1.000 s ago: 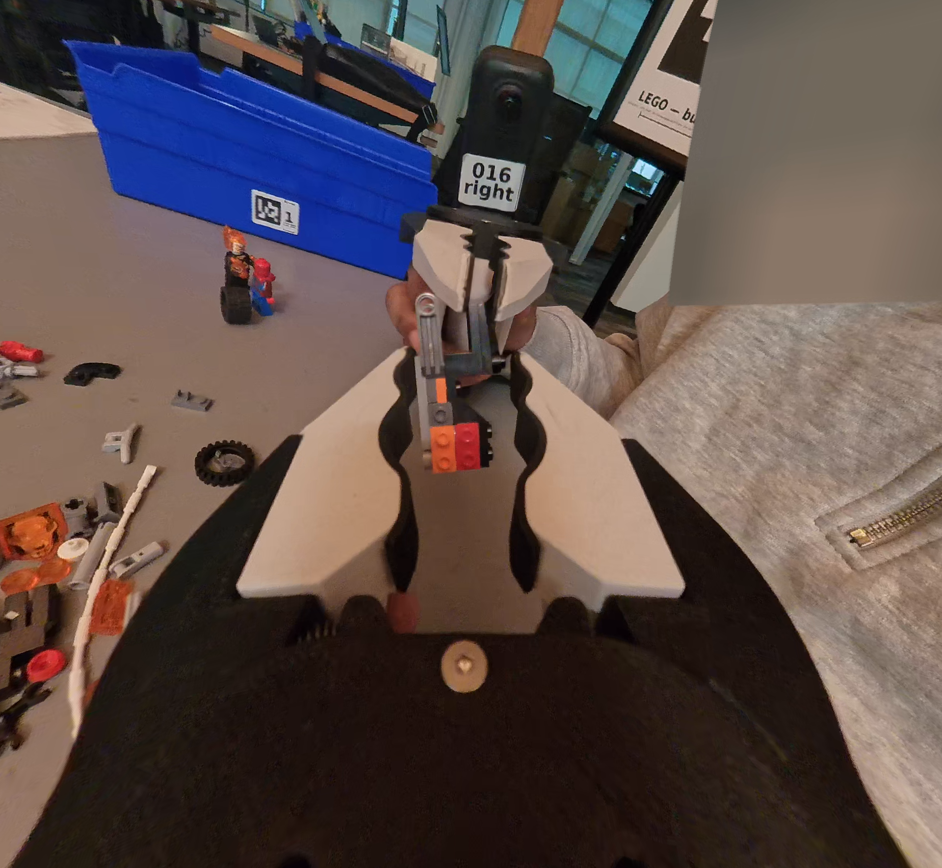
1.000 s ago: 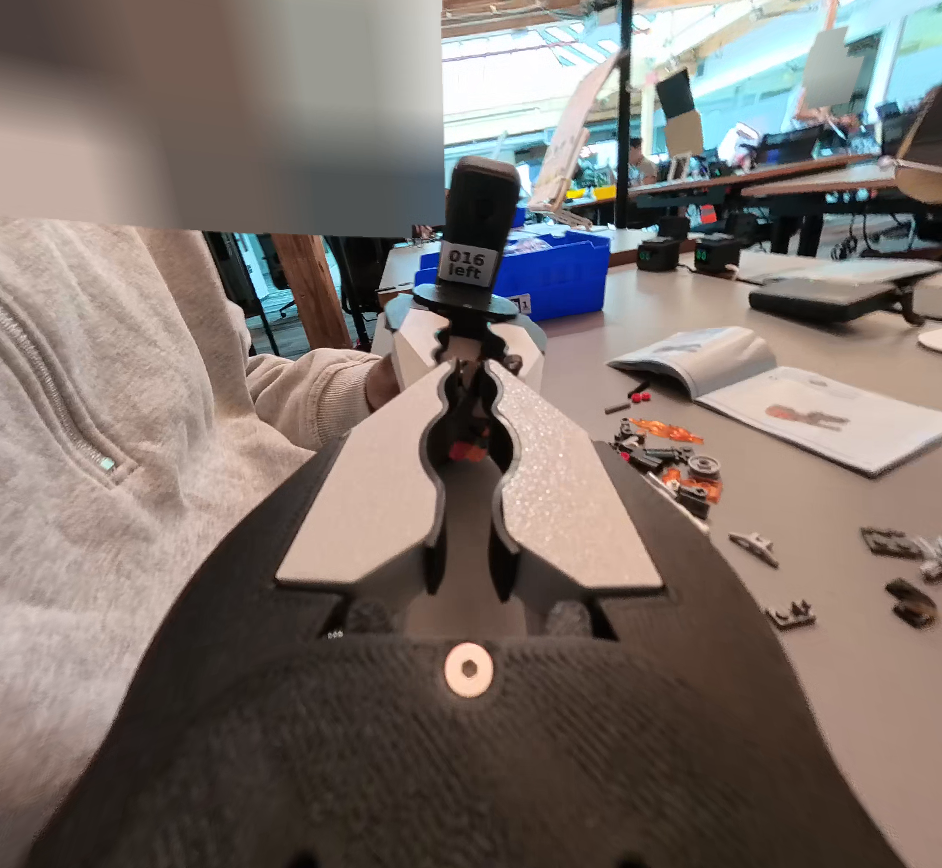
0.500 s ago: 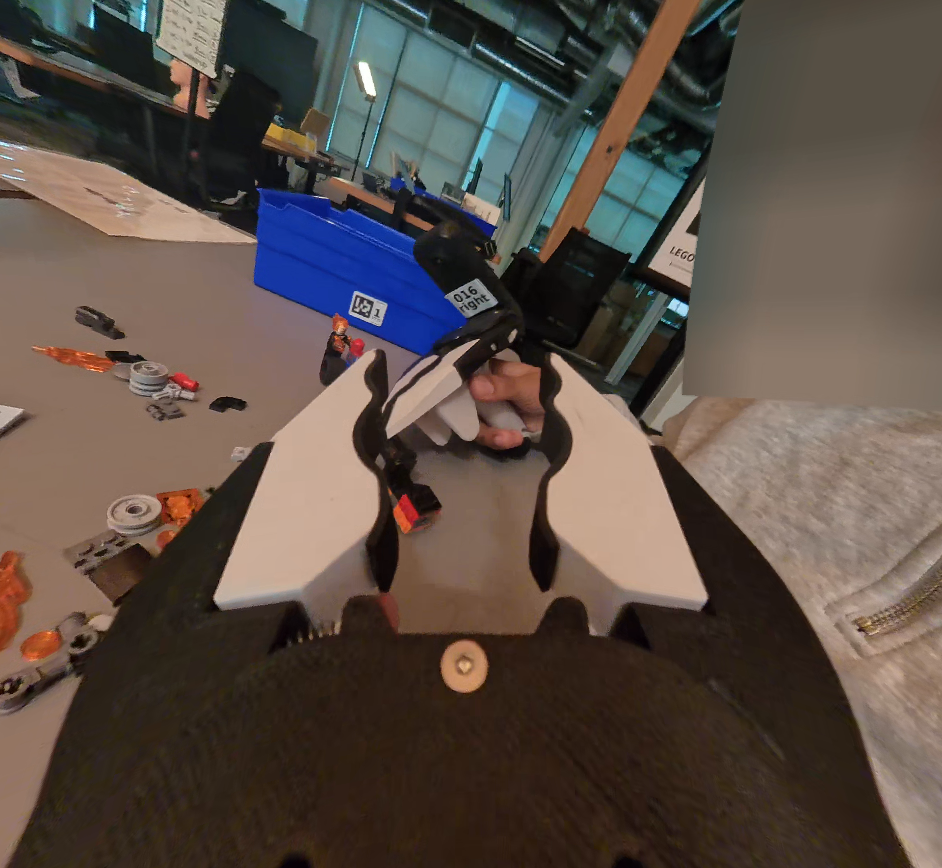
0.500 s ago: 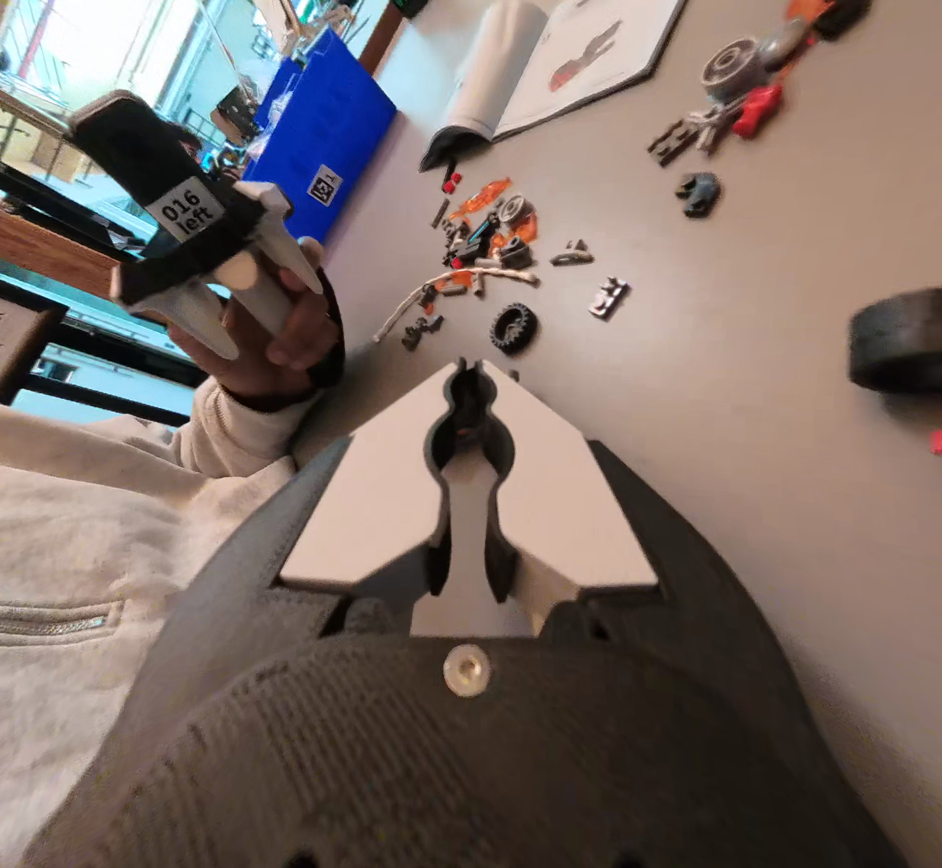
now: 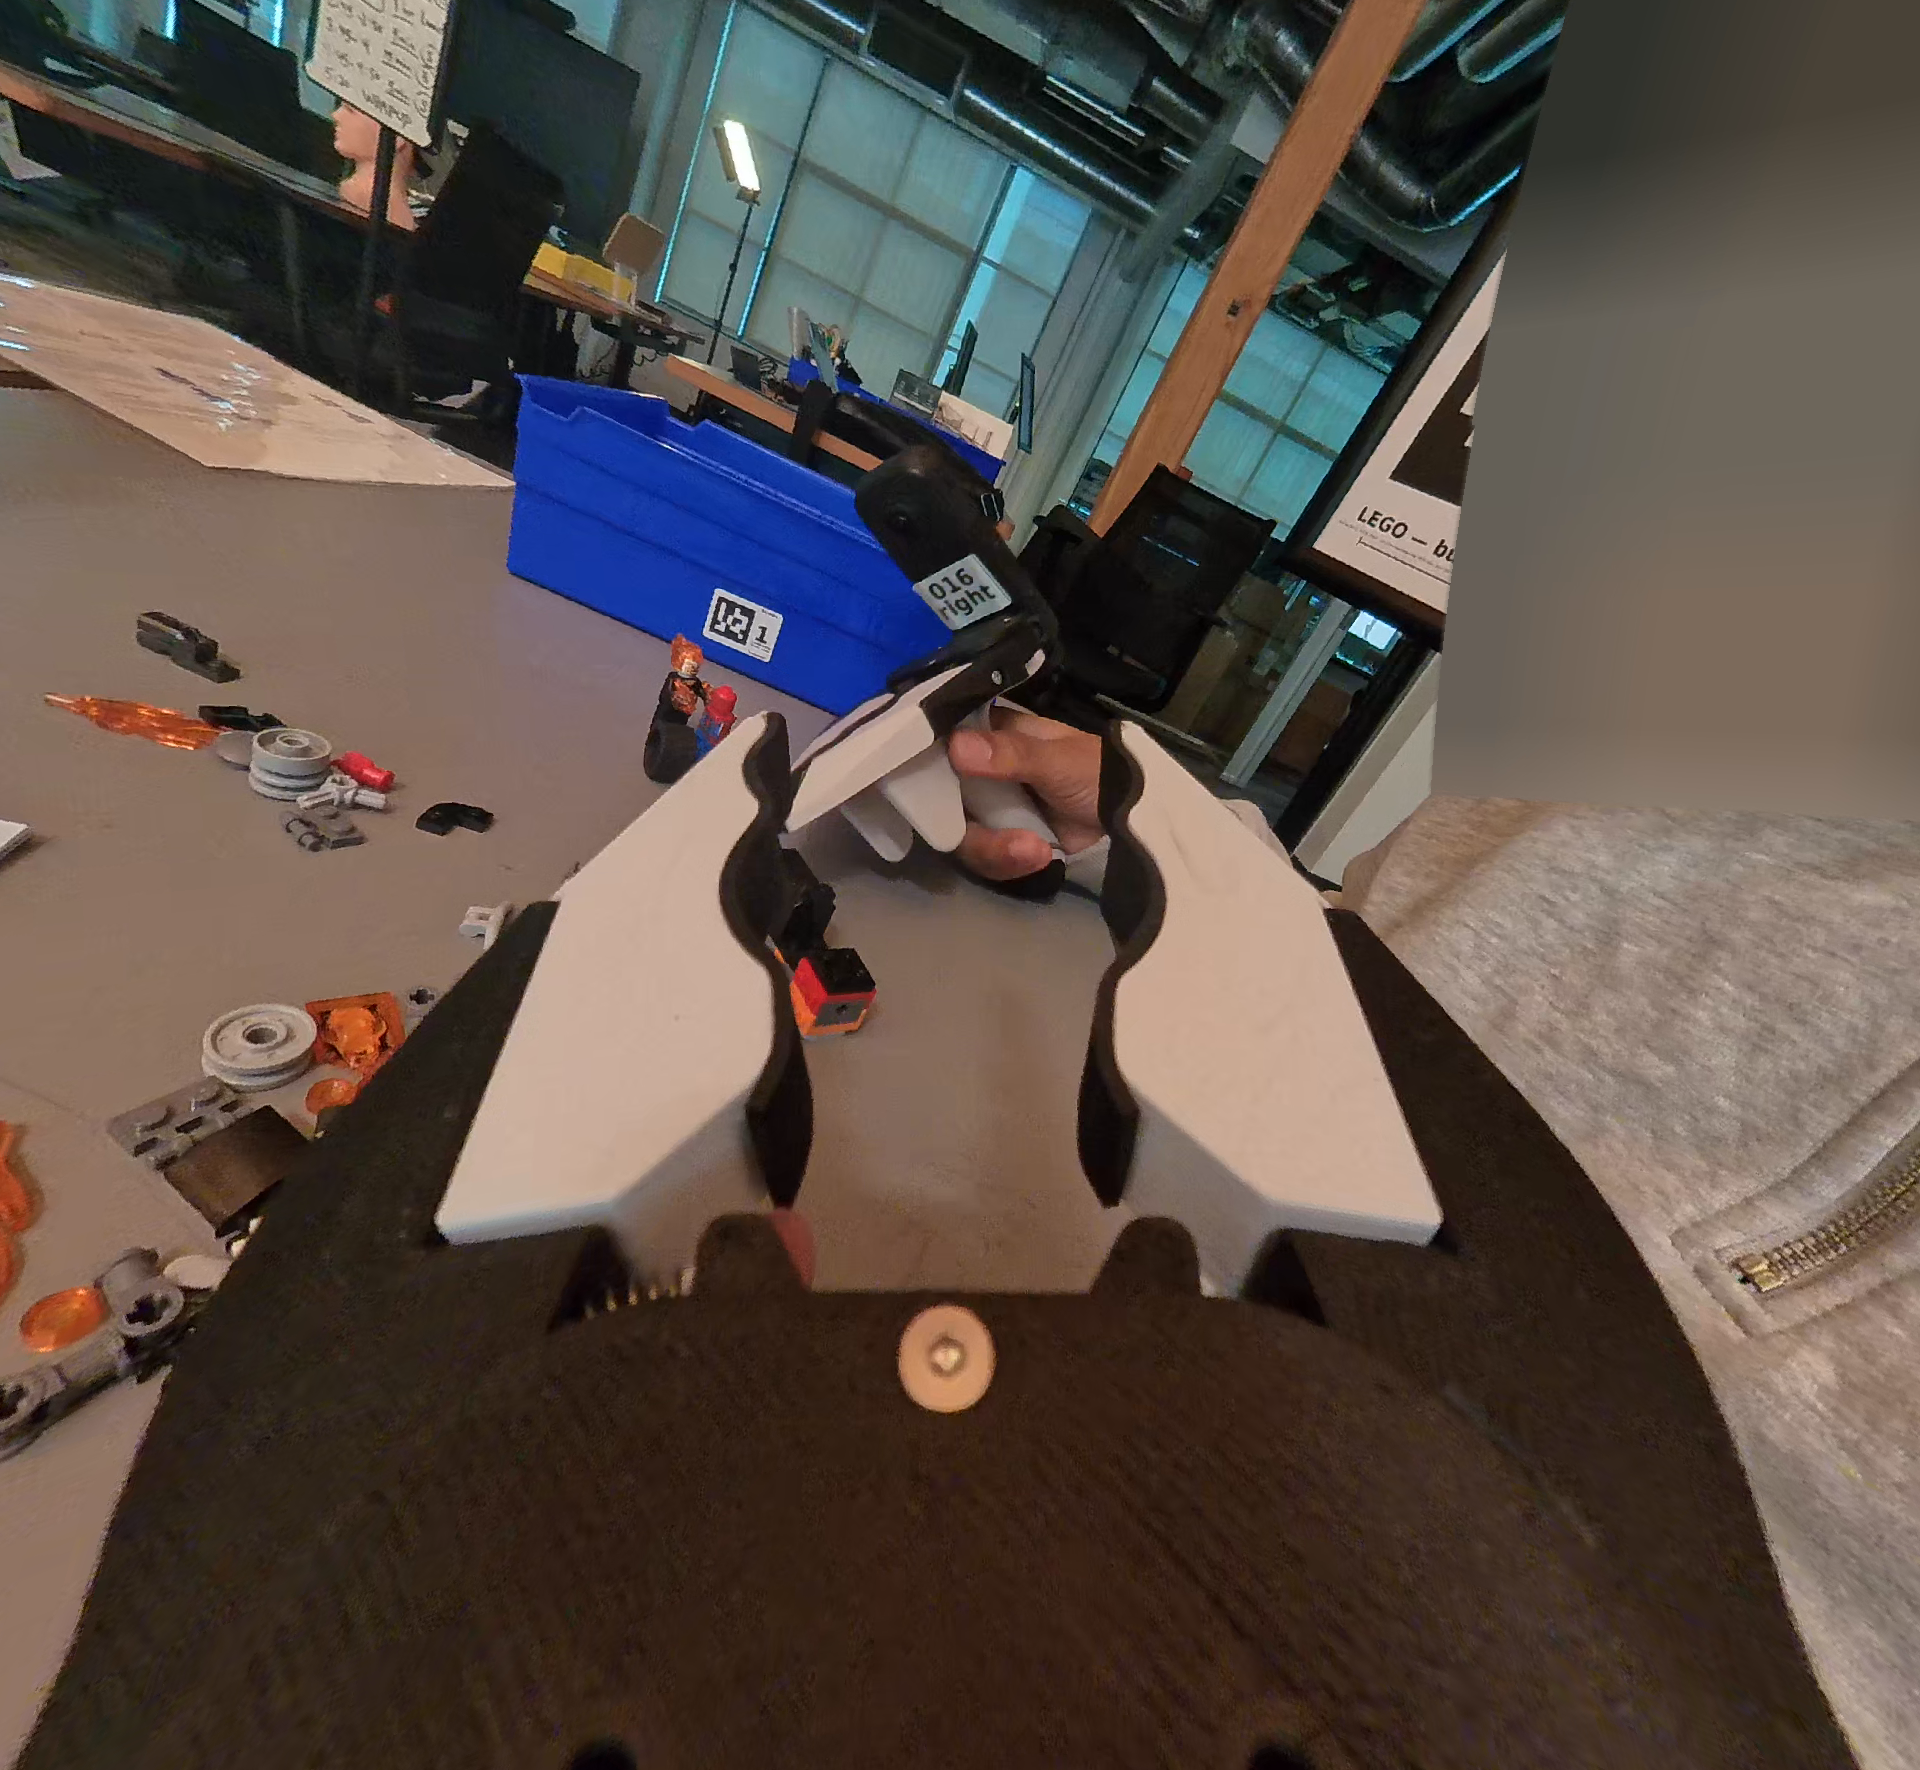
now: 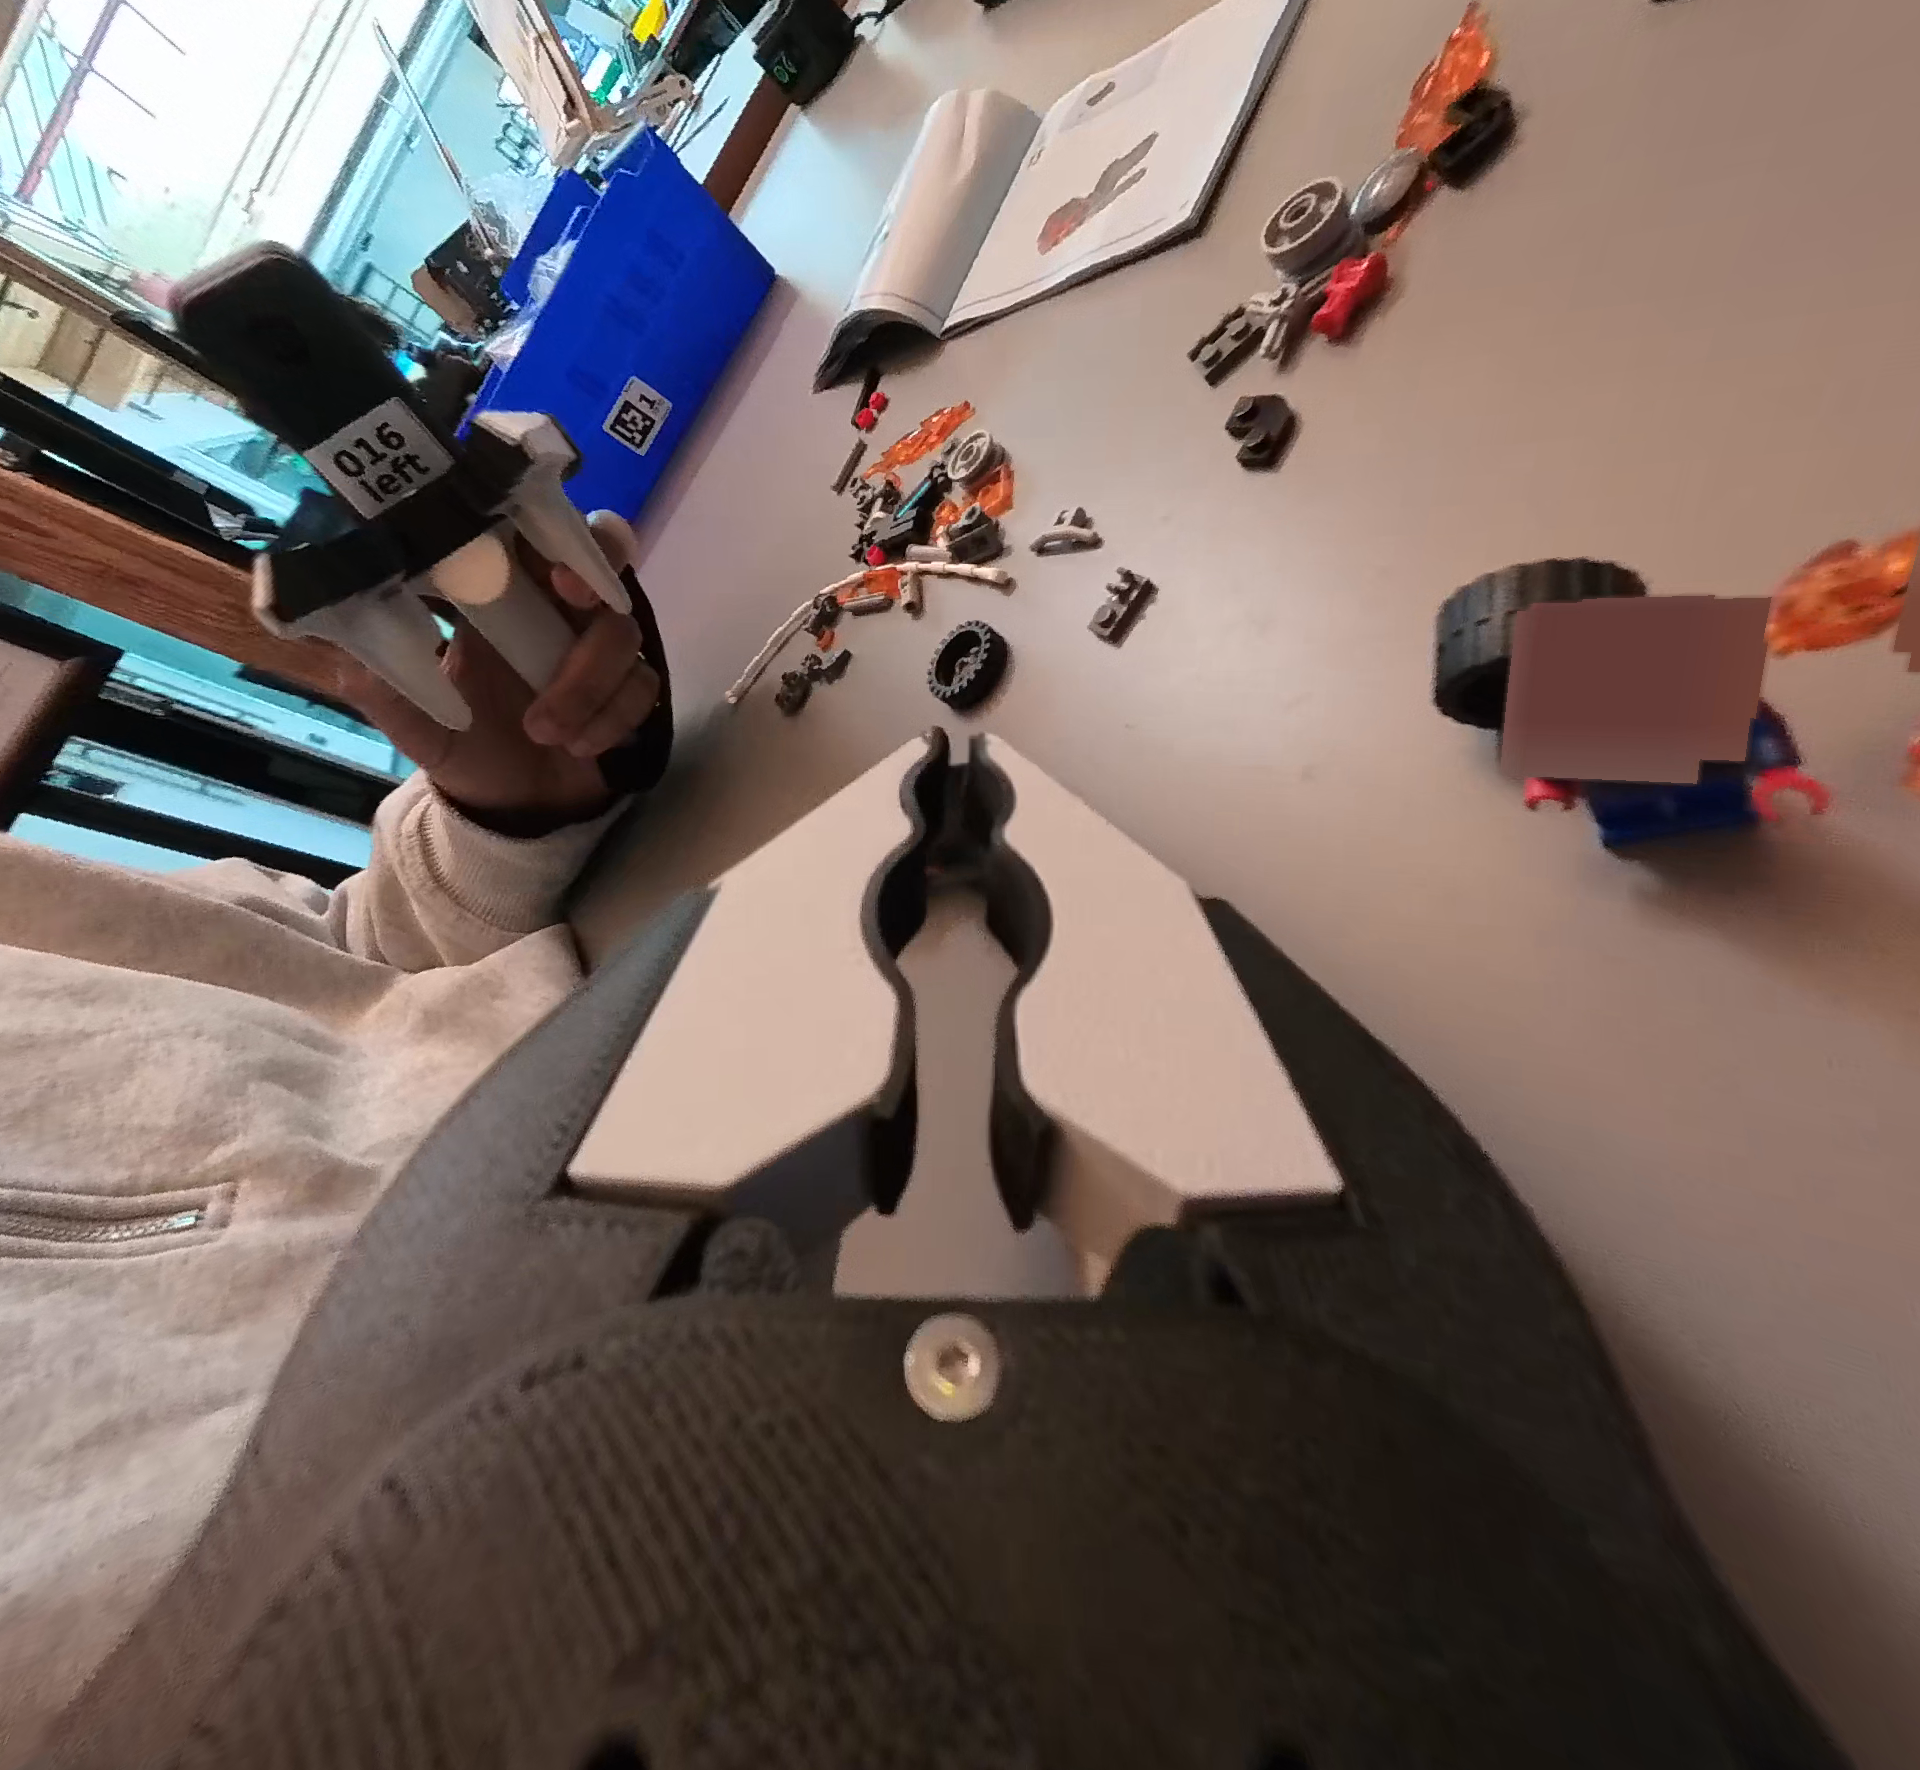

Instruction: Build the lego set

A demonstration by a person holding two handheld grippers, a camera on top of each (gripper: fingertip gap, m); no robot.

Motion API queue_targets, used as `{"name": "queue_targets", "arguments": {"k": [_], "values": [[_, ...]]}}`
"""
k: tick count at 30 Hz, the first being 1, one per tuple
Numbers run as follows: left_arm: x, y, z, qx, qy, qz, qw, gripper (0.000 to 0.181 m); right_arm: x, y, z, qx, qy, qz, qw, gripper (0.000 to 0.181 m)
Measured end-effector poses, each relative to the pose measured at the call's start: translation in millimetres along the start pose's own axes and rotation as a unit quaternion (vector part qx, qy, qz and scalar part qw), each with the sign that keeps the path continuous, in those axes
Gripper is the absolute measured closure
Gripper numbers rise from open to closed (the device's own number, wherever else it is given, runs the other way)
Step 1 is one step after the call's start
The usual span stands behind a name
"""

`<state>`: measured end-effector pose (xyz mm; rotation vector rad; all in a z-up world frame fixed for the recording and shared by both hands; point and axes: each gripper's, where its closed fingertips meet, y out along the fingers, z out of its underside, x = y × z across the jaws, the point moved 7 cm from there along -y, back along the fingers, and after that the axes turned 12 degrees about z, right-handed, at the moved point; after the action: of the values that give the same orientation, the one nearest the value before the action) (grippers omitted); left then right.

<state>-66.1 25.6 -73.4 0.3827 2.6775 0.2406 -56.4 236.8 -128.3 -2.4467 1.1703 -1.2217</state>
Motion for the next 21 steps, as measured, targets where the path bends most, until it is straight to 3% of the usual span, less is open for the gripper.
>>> {"name": "queue_targets", "arguments": {"k": [6,11,21], "values": [[0,0,-1,-0.002,0.001,-0.001,1.000,0.122,4,-16,-13,-0.079,-0.065,-0.008,0.995,0.173],[1,2,2,0.004,-0.010,0.010,1.000,0.123,8,-33,-20,-0.152,-0.085,-0.065,0.983,0.177],[0,20,23,0.098,-0.017,0.025,0.995,0.125,7,-36,-19,-0.151,-0.064,-0.105,0.981,0.171]]}}
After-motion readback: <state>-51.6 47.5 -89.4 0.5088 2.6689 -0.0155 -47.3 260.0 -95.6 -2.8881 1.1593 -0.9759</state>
